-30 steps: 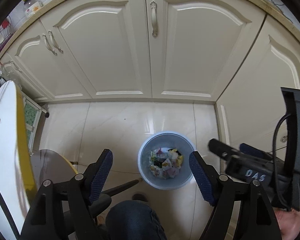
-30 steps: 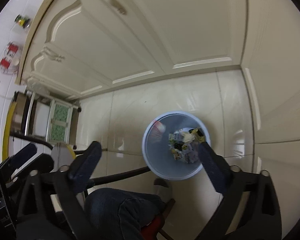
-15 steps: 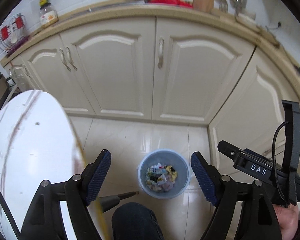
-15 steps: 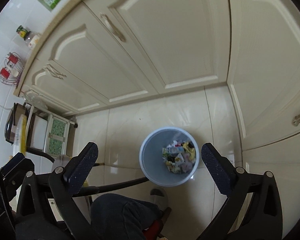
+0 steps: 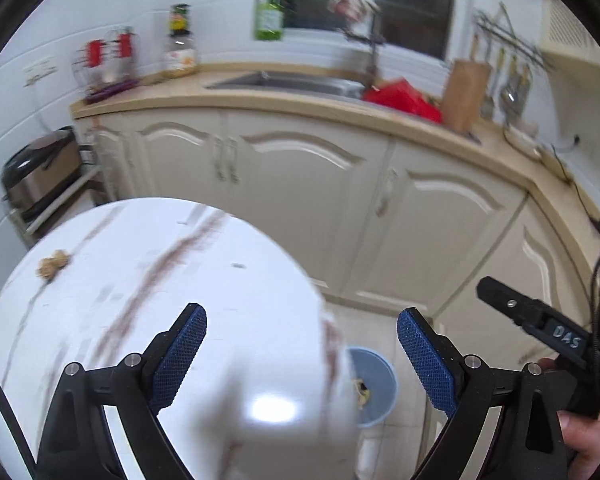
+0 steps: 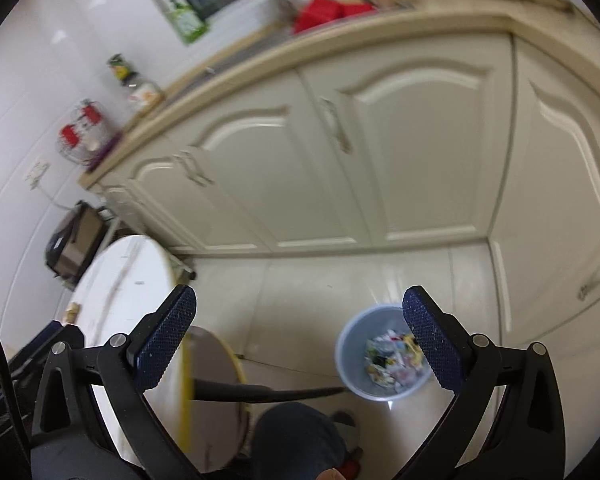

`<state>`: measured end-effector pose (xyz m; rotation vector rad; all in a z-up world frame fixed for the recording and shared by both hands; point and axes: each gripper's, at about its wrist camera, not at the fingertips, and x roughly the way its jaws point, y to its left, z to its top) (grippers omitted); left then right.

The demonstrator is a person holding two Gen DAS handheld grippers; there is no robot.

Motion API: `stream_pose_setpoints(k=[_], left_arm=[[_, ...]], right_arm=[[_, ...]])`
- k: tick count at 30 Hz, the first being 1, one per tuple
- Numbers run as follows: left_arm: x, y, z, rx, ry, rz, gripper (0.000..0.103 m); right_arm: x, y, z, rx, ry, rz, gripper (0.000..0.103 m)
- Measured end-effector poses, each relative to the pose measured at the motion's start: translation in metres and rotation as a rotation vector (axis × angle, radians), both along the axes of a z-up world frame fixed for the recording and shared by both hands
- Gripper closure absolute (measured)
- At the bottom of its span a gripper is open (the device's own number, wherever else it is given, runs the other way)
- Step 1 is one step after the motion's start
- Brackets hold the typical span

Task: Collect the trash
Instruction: 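Bring both open tools back to the table, then grasp one brown biscuit with the left tool while the right tool grasps the other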

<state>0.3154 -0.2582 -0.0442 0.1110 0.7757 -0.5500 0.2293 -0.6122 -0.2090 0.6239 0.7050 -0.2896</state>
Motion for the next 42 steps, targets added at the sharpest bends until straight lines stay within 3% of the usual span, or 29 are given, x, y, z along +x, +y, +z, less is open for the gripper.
stream_pose_setpoints(k=[7, 15, 26, 32, 42], left_arm=[[-0.026, 0.103, 0.025, -0.041, -0.075, 0.151, 0.008], [-0.058, 0.2, 0.035, -0.079, -0.128, 0.298, 0.007], [-0.069, 0.284, 0.015, -0.088, -0.123, 0.486, 0.004], [-0.032, 0.284, 0.002, -0.061, -0.082, 0.526, 0.004], [0.104, 0.254, -0.036, 0.015, 0.035, 0.5, 0.004]], right_arm=[[0.026, 0.084, 0.056, -0.077, -0.092, 0.136, 0.0], [0.051, 0.19, 0.097, -0.167, -0.159, 0.299, 0.0], [0.093, 0.315, 0.094, -0.282, -0.16, 0.546, 0.0], [0.138, 0.348, 0.077, -0.296, -0.116, 0.614, 0.0], [0.229, 0.37, 0.025, -0.319, 0.014, 0.696, 0.0]])
